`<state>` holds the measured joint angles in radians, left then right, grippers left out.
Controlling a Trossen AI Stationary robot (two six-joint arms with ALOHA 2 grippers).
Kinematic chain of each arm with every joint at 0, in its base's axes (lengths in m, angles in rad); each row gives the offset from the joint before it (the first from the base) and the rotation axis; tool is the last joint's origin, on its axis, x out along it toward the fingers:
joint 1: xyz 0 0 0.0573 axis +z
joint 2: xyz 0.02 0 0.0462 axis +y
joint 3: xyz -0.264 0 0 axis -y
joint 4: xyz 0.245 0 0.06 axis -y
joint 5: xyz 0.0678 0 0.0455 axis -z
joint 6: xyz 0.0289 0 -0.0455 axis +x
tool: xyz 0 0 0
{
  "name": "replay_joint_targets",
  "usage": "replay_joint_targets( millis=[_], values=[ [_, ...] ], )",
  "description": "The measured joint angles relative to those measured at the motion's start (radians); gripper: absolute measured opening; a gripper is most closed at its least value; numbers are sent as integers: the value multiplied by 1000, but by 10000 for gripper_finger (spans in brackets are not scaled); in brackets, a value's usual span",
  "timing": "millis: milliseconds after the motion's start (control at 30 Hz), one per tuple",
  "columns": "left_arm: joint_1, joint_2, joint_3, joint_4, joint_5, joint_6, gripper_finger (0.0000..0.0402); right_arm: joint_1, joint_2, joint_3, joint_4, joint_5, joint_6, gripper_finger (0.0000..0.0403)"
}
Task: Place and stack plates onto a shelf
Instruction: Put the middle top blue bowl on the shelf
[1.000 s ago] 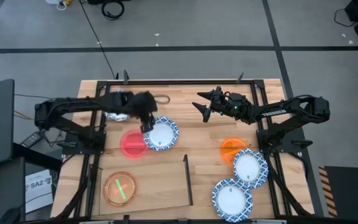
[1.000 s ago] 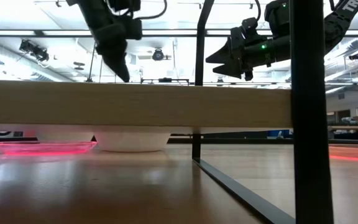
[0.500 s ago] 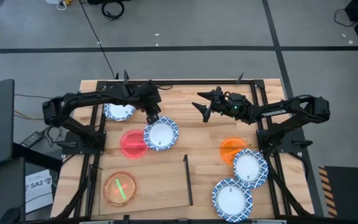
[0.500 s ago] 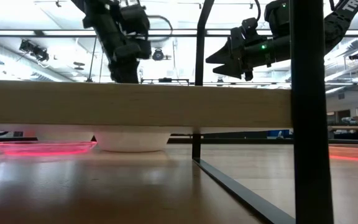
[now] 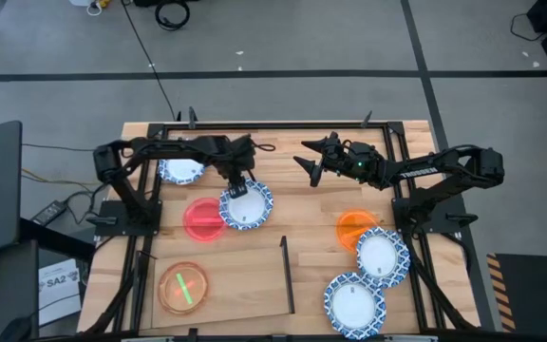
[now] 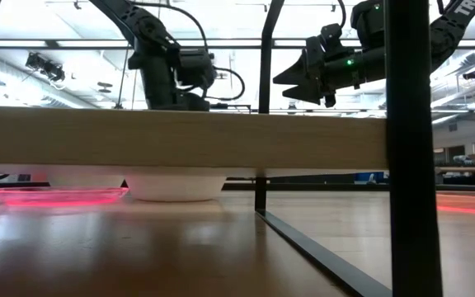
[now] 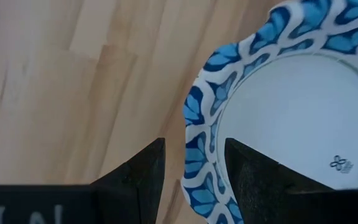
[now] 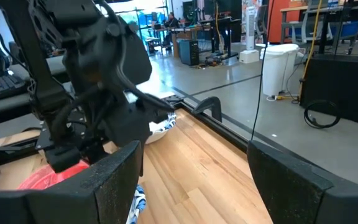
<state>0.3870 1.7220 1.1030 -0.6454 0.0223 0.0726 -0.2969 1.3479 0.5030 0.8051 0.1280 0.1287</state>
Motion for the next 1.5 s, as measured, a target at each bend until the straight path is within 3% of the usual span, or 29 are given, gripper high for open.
replay_joint_targets(
  millis=[767, 1267, 1500],
  values=[
    [3, 77, -1, 14, 9, 0, 170, 0, 0, 0, 0, 0, 0, 300],
    [3, 77, 0, 7, 16, 2, 61, 0, 0, 0, 0, 0, 0, 300],
    [3, 77, 0, 7, 15, 3, 32, 0, 0, 0, 0, 0, 0, 300]
  ],
)
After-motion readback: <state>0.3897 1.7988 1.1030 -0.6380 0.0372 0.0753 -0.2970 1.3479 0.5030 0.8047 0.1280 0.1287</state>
